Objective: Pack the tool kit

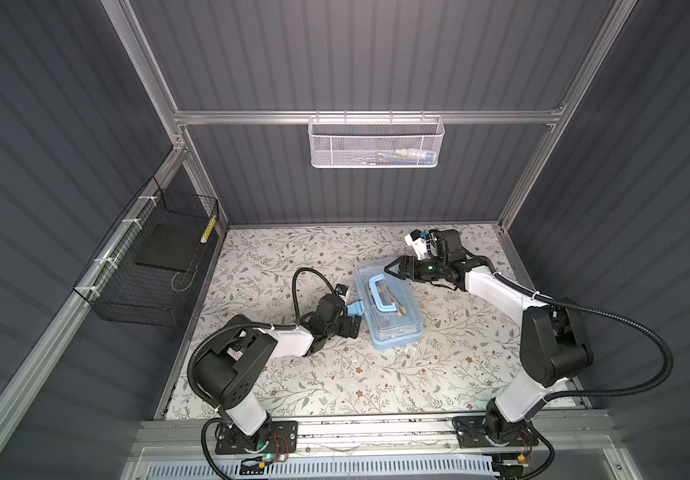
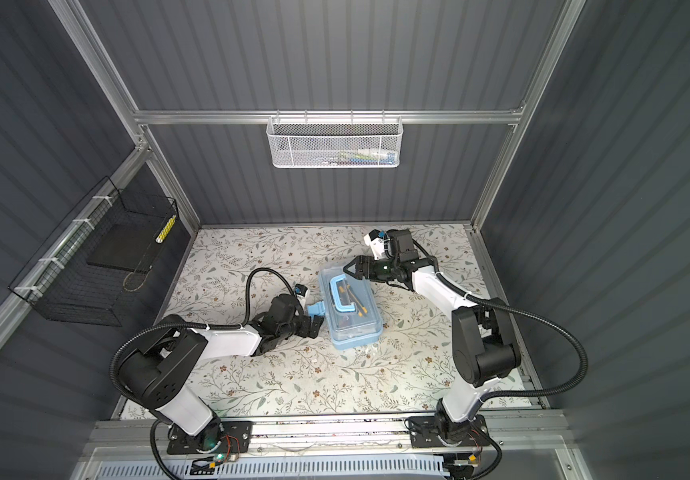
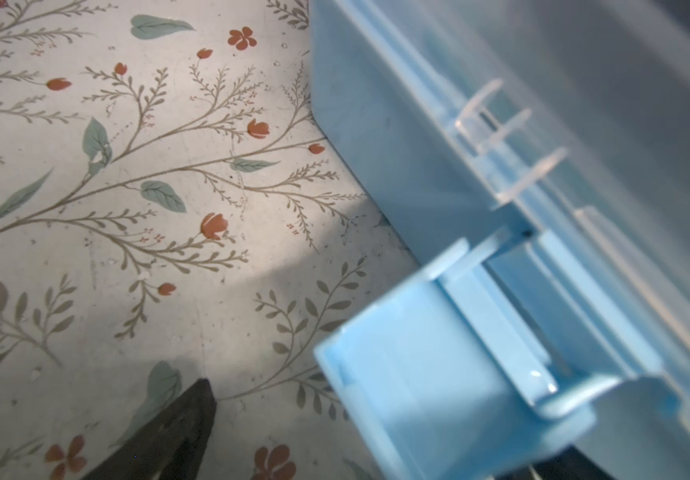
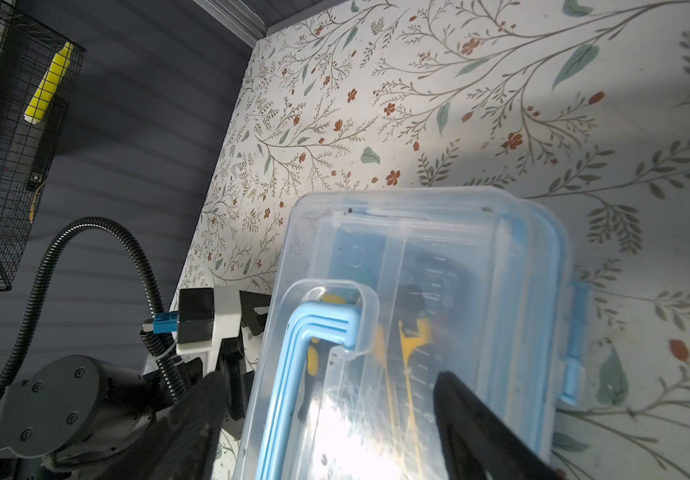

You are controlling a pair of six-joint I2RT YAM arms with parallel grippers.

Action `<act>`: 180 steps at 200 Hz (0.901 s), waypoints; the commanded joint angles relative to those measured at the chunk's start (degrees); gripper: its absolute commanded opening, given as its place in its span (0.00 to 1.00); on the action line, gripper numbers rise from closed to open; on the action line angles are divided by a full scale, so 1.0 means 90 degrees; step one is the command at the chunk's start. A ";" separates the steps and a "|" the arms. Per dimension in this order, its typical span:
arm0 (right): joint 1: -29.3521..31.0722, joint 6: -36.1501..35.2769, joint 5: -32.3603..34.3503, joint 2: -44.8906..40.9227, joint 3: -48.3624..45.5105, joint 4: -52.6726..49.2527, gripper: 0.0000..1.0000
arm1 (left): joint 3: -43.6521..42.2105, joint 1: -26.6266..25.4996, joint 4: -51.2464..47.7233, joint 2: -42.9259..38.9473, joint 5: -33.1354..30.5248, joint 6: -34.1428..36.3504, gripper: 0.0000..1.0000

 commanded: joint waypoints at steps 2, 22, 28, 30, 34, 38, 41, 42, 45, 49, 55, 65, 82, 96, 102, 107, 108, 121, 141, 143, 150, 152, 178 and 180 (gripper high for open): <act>0.0024 -0.0101 0.0114 -0.0037 -0.0156 -0.0139 0.81 | -0.0125 -0.0002 -0.0231 -0.0384 -0.0056 -0.0055 0.99; 0.0019 -0.0120 0.0115 -0.0038 -0.0166 -0.0128 0.81 | -0.0230 -0.0001 -0.0344 -0.0516 -0.0191 -0.0097 0.99; 0.0016 -0.0120 0.0099 -0.0036 -0.0166 -0.0128 0.81 | -0.0250 0.0000 -0.0358 -0.0547 -0.0207 -0.0115 0.99; 0.0022 -0.0113 0.0101 -0.0032 -0.0166 -0.0133 0.81 | -0.0254 -0.0002 -0.0361 -0.0550 -0.0212 -0.0116 0.99; 0.0024 -0.0111 0.0098 -0.0019 -0.0161 -0.0130 0.81 | -0.0260 0.0000 -0.0354 -0.0576 -0.0201 -0.0127 0.99; 0.0016 -0.0106 0.0103 -0.0022 -0.0159 -0.0131 0.81 | -0.0273 -0.0002 -0.0337 -0.0595 -0.0198 -0.0136 0.98; 0.0026 -0.0101 0.0105 -0.0023 -0.0165 -0.0126 0.81 | -0.0287 0.0005 -0.0309 -0.0607 -0.0191 -0.0144 0.98; 0.0025 -0.0101 0.0101 -0.0025 -0.0170 -0.0122 0.81 | -0.0291 0.0006 -0.0305 -0.0608 -0.0186 -0.0145 0.97; 0.0024 -0.0101 0.0101 -0.0017 -0.0169 -0.0121 0.81 | -0.0300 -0.0001 -0.0285 -0.0610 -0.0181 -0.0146 0.96; 0.0025 -0.0101 0.0094 -0.0013 -0.0173 -0.0119 0.81 | -0.0309 0.0000 -0.0250 -0.0619 -0.0189 -0.0155 0.94; 0.0022 -0.0092 0.0094 -0.0024 -0.0175 -0.0112 0.81 | -0.0310 -0.0002 -0.0202 -0.0610 -0.0220 -0.0165 0.90; 0.0030 -0.0091 0.0079 -0.0028 -0.0191 -0.0102 0.81 | -0.0290 -0.0002 -0.0142 -0.0574 -0.0244 -0.0151 0.86; 0.0025 -0.0086 0.0081 -0.0065 -0.0214 -0.0099 0.81 | -0.0208 -0.0002 -0.0170 -0.0510 -0.0385 -0.0156 0.83; 0.0032 -0.0100 0.0072 -0.0109 -0.0253 -0.0108 0.80 | -0.0158 0.0002 -0.0212 -0.0512 -0.0425 -0.0137 0.82; 0.0028 -0.0101 0.0070 -0.0125 -0.0277 -0.0109 0.81 | -0.0150 -0.0002 -0.0202 -0.0517 -0.0378 -0.0138 0.82; 0.0032 -0.0110 0.0074 -0.0134 -0.0292 -0.0111 0.81 | -0.0132 0.0002 -0.0208 -0.0522 -0.0232 -0.0097 0.83; 0.0028 -0.0110 0.0076 -0.0134 -0.0297 -0.0115 0.81 | -0.0126 0.0000 -0.0215 -0.0522 -0.0196 -0.0088 0.83; 0.0033 -0.0156 0.0078 -0.0161 -0.0314 -0.0153 0.81 | -0.0071 -0.0012 -0.0297 -0.0499 0.0235 0.0025 0.88; 0.0029 -0.0145 0.0132 -0.0192 -0.0348 -0.0147 0.81 | -0.0195 -0.0025 -0.0289 -0.0442 0.0479 0.0139 0.96; 0.0030 -0.0134 0.0148 -0.0188 -0.0343 -0.0140 0.81 | -0.0211 -0.0025 -0.0270 -0.0444 0.0494 0.0157 0.96; 0.0033 -0.0104 0.0214 -0.0178 -0.0332 -0.0139 0.81 | -0.0254 -0.0040 -0.0256 -0.0446 0.0541 0.0206 0.98; 0.0029 -0.0104 0.0234 -0.0177 -0.0327 -0.0138 0.80 | -0.0265 -0.0041 -0.0245 -0.0445 0.0559 0.0225 0.99; 0.0048 -0.0169 0.0586 -0.0040 -0.0092 -0.0335 0.81 | -0.0243 -0.0219 -0.0246 -0.0444 0.0610 0.0289 0.99; 0.0047 -0.0174 0.0640 -0.0023 -0.0076 -0.0356 0.81 | -0.0230 -0.0237 -0.0247 -0.0444 0.0610 0.0280 0.99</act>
